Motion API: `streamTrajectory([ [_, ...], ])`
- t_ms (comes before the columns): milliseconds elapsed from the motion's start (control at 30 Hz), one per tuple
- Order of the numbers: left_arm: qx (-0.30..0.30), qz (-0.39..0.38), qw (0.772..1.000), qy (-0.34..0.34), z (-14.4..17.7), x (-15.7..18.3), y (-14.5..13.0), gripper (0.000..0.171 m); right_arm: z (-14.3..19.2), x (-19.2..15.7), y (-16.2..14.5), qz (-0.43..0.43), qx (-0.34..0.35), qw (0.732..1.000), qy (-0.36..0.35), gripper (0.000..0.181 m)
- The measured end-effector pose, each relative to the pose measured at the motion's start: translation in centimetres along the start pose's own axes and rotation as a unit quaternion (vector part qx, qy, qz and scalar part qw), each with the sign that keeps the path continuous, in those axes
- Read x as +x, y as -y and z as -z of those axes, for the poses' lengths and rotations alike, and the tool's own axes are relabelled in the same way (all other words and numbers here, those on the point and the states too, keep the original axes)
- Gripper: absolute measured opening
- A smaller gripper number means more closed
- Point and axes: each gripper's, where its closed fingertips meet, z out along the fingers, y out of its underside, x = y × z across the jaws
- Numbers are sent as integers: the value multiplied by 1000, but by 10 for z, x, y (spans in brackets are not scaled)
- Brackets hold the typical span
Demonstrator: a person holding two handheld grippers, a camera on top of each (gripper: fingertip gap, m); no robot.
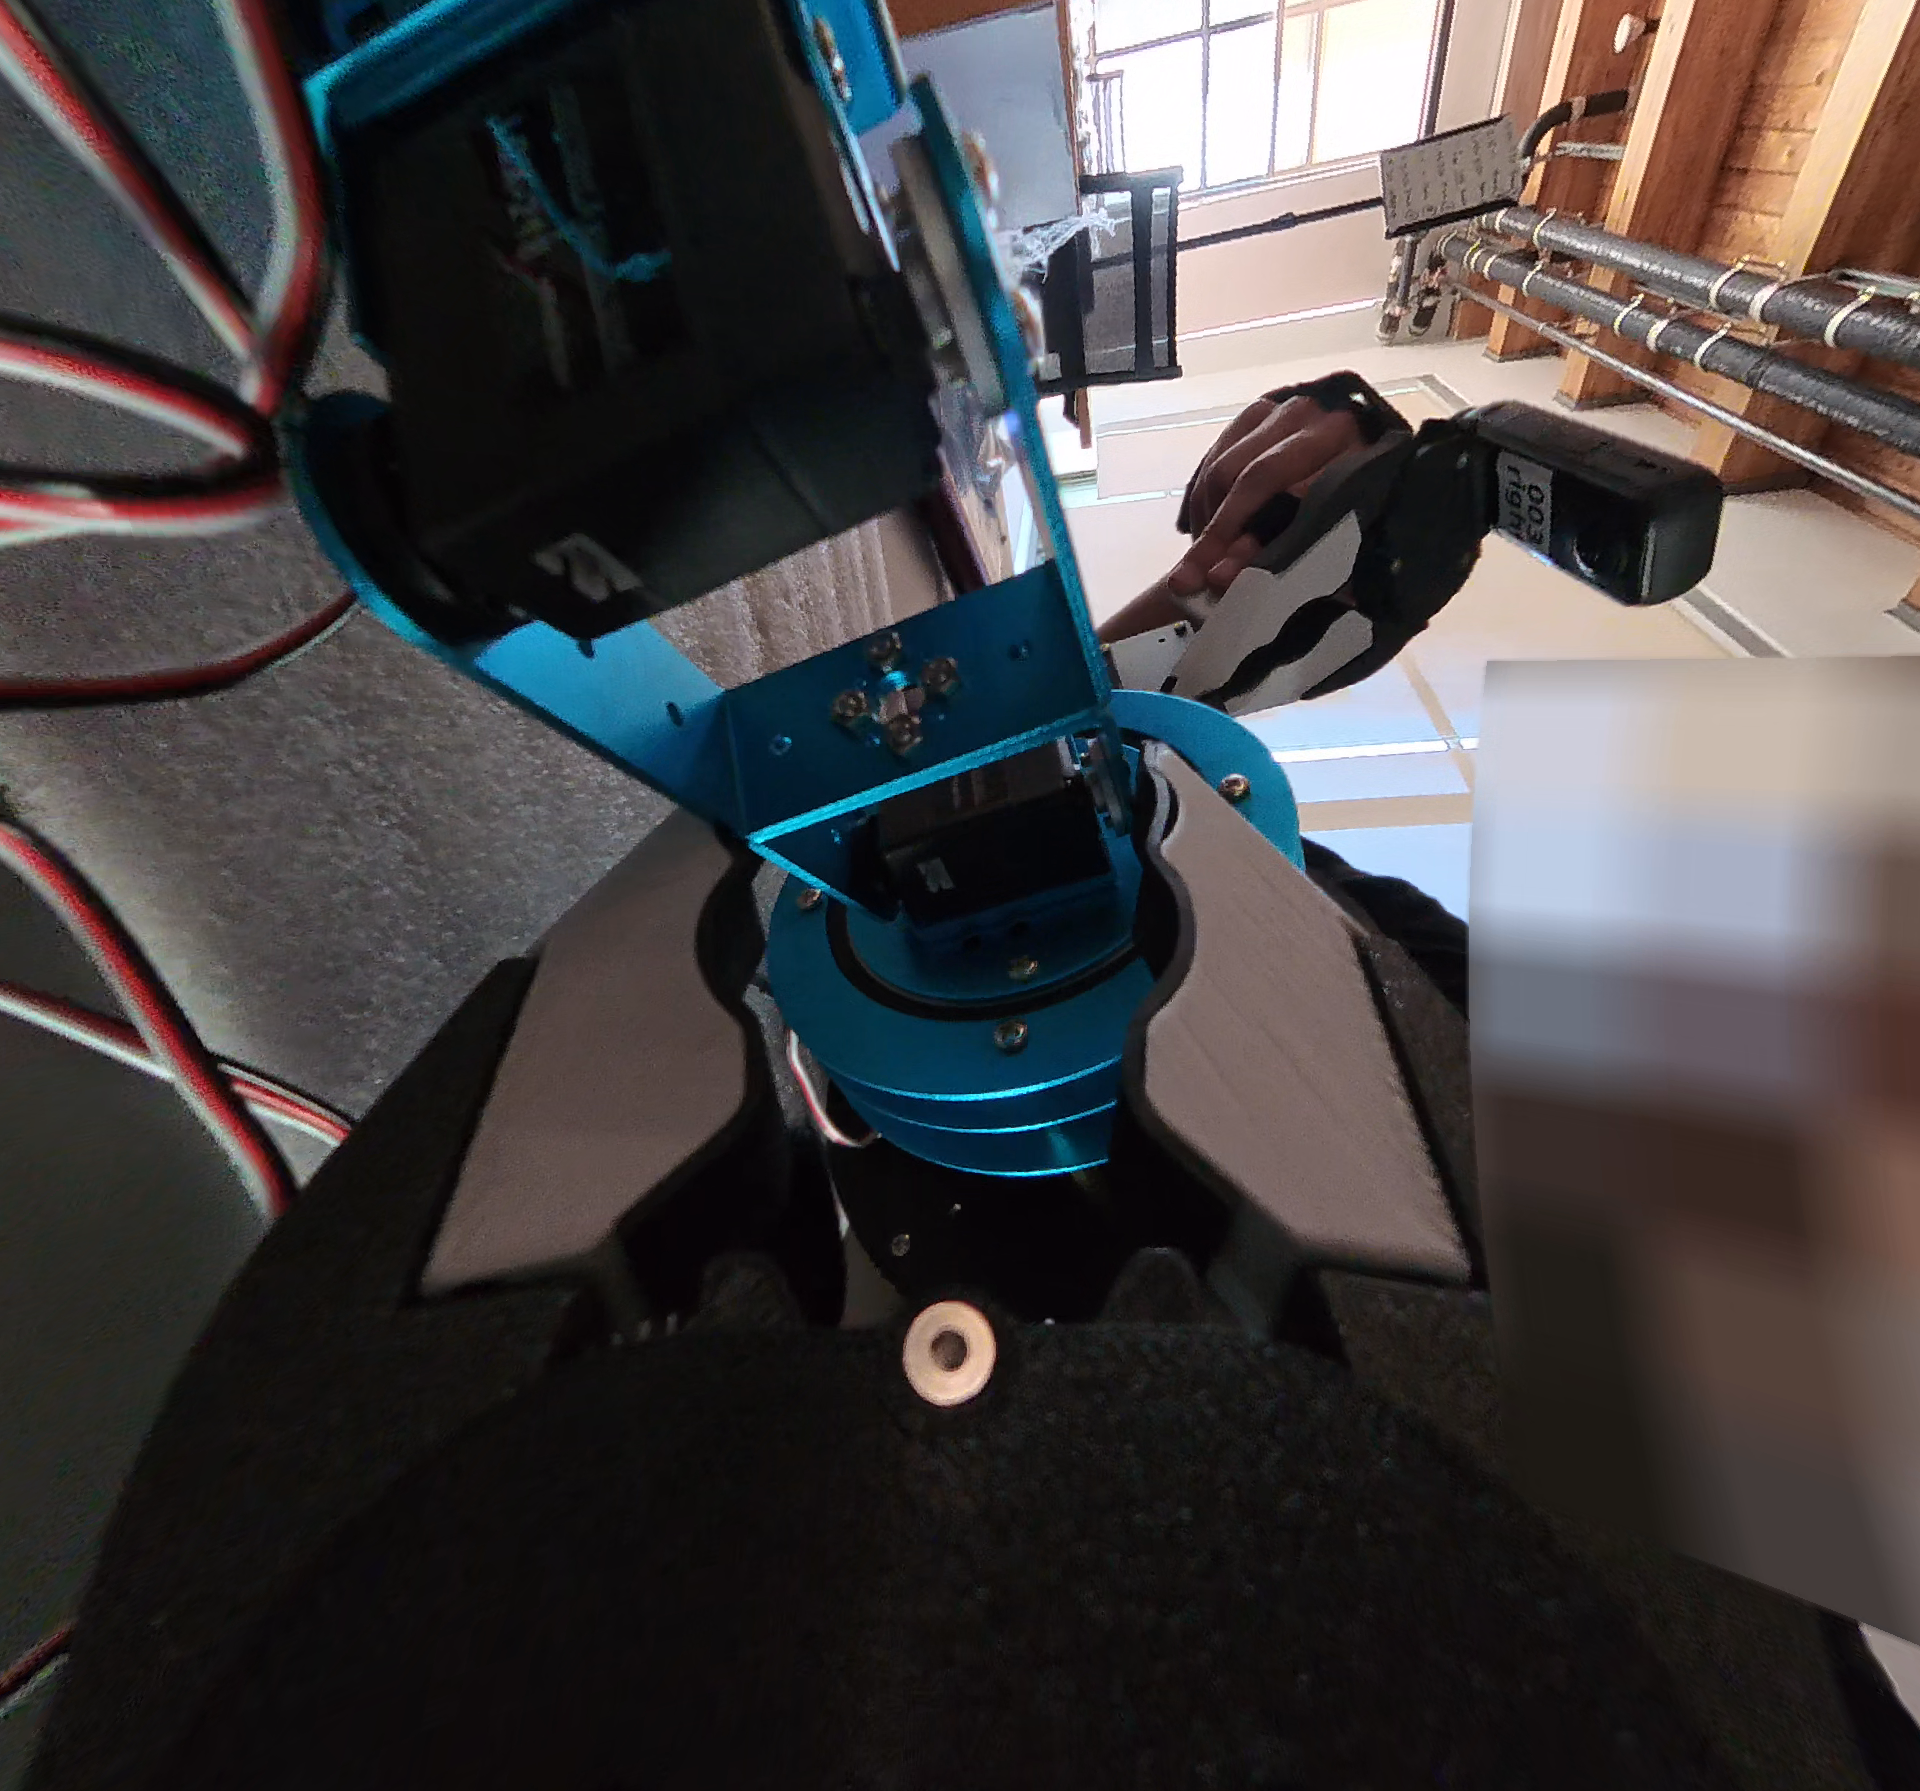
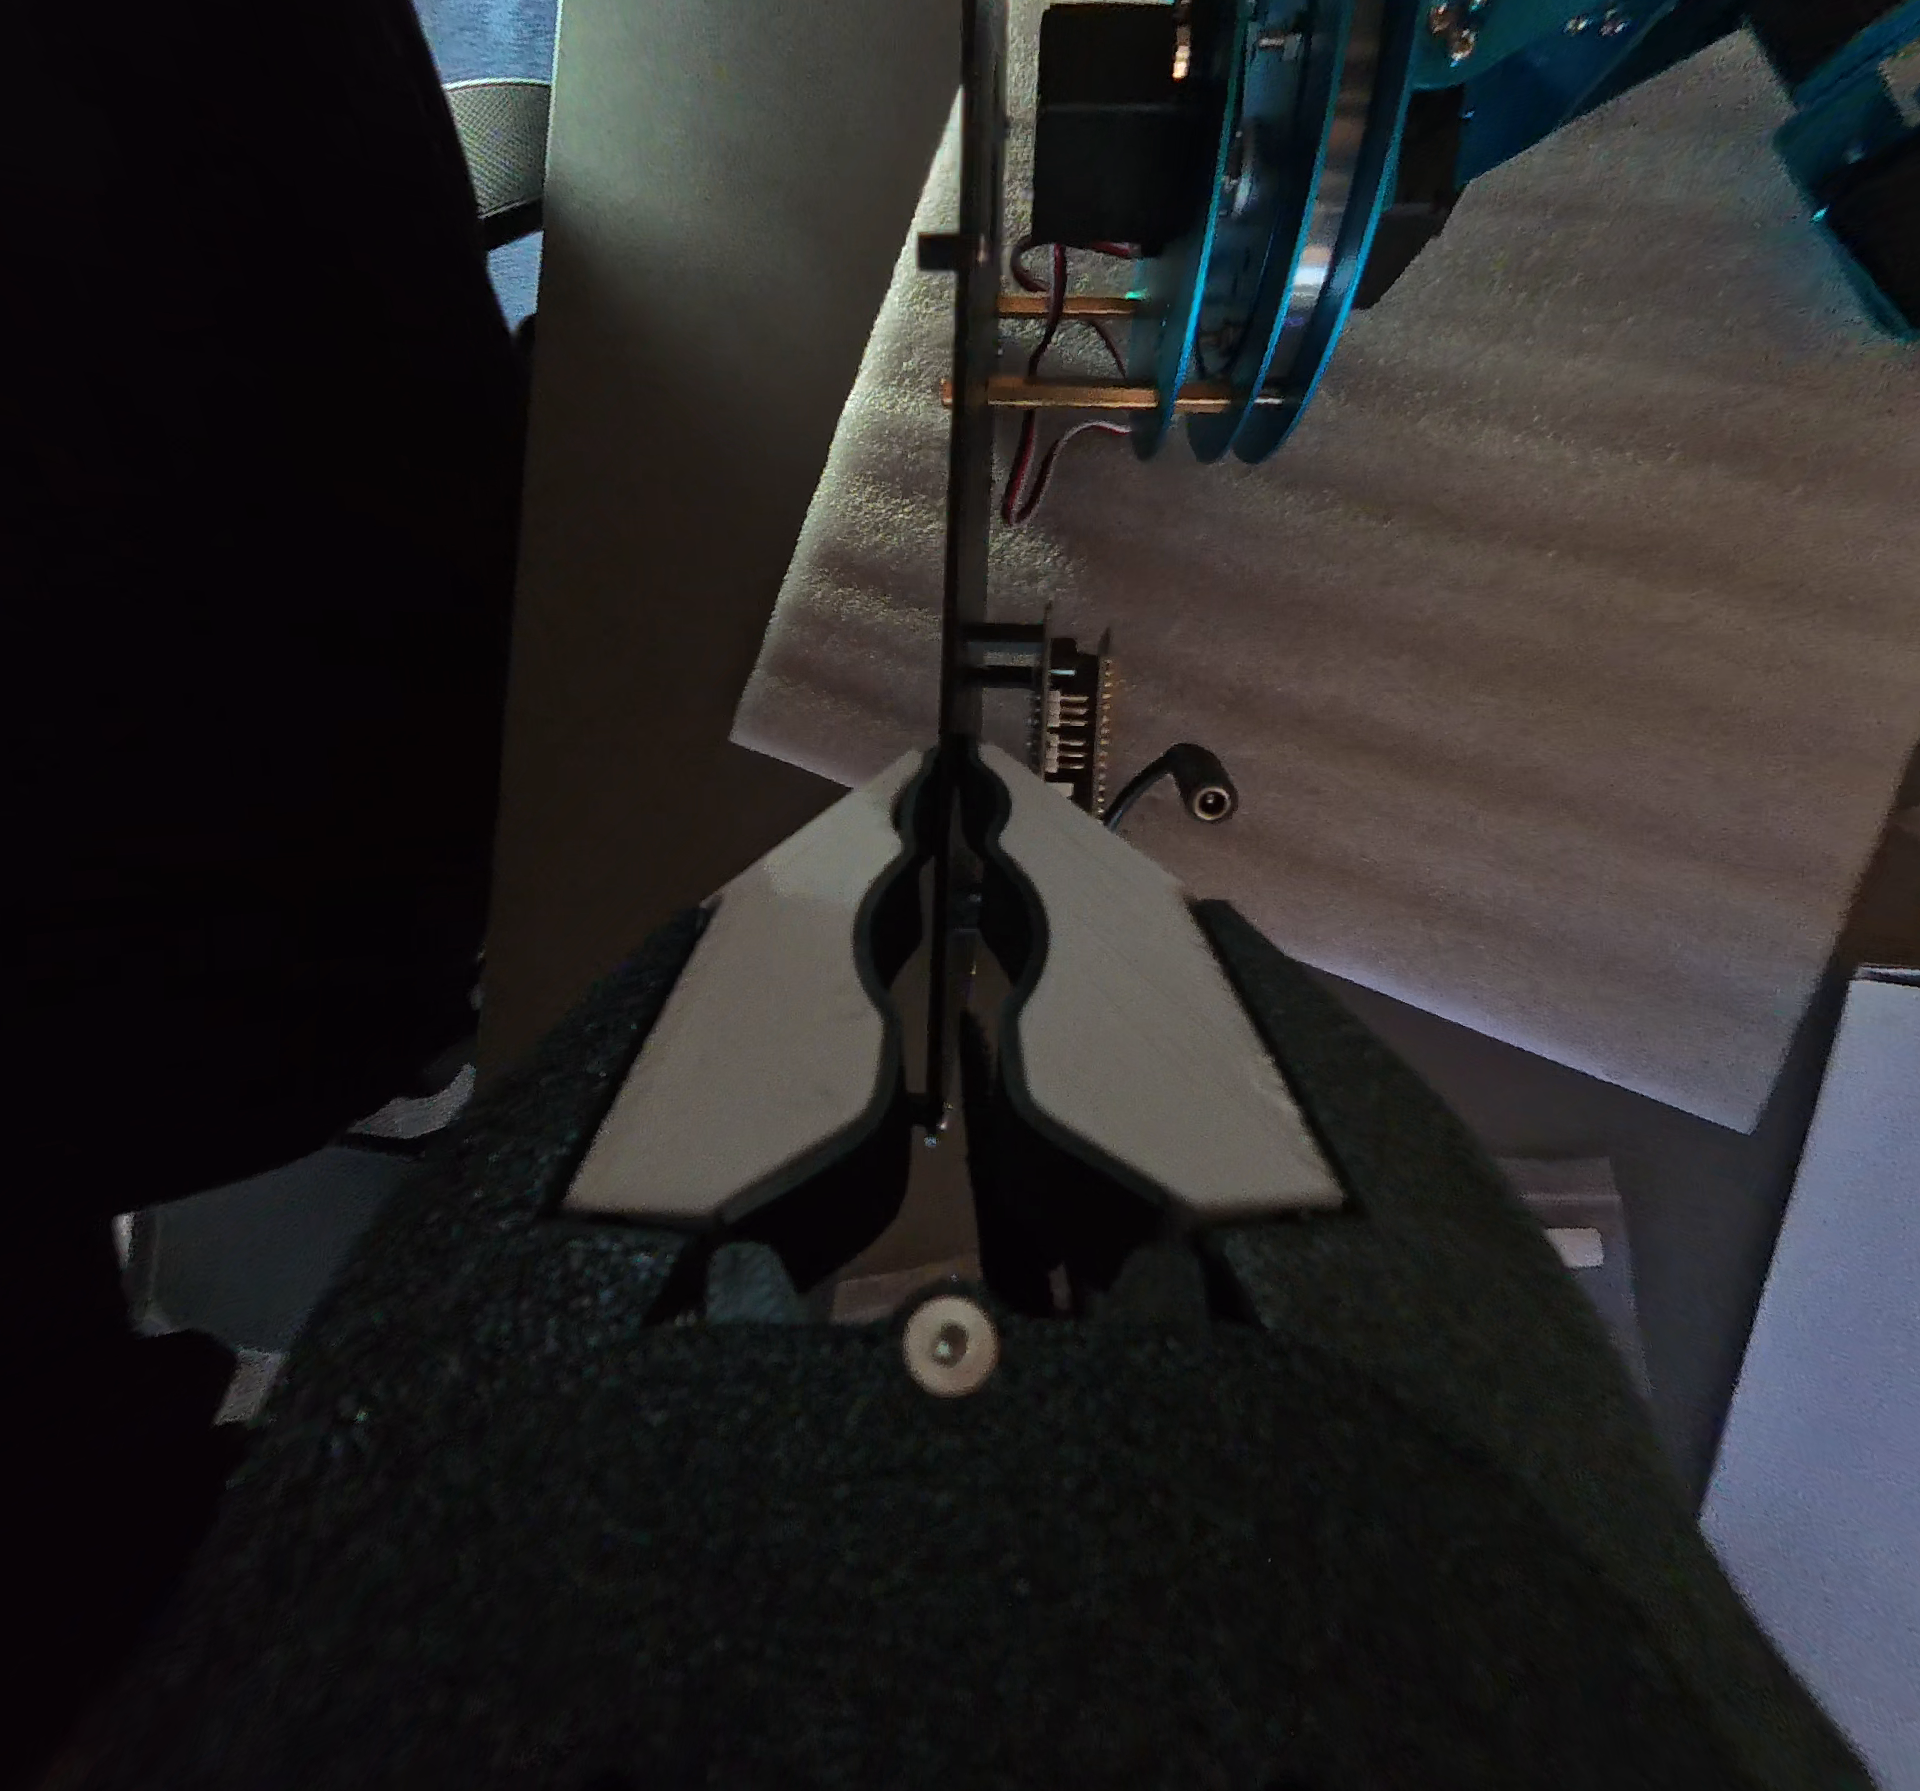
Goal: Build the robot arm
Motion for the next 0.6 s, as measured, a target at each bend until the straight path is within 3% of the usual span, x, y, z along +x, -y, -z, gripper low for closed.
streamTrajectory([
  [267, -2, 8, 1000, -16, 1, -1, 0, 71, -3, 1, -1, 3, 3, 1000, 16, 2],
  [367, 6, -9, 1000, -23, 2, -1, -2, 72, -9, 4, -11, 19, -5, 1000, -5, 13],
  [467, 15, -36, 999, -10, 8, -1, -7, 76, 6, 4, -1, 1, 59, 998, -33, 33],
  [500, 18, -45, 999, -3, 11, 0, -10, 81, 18, 8, 2, -6, 92, 994, -59, 33],
  [600, 64, -60, 996, 32, 32, 0, -13, 73, 55, 13, -5, -39, 192, 971, -137, 34],
])
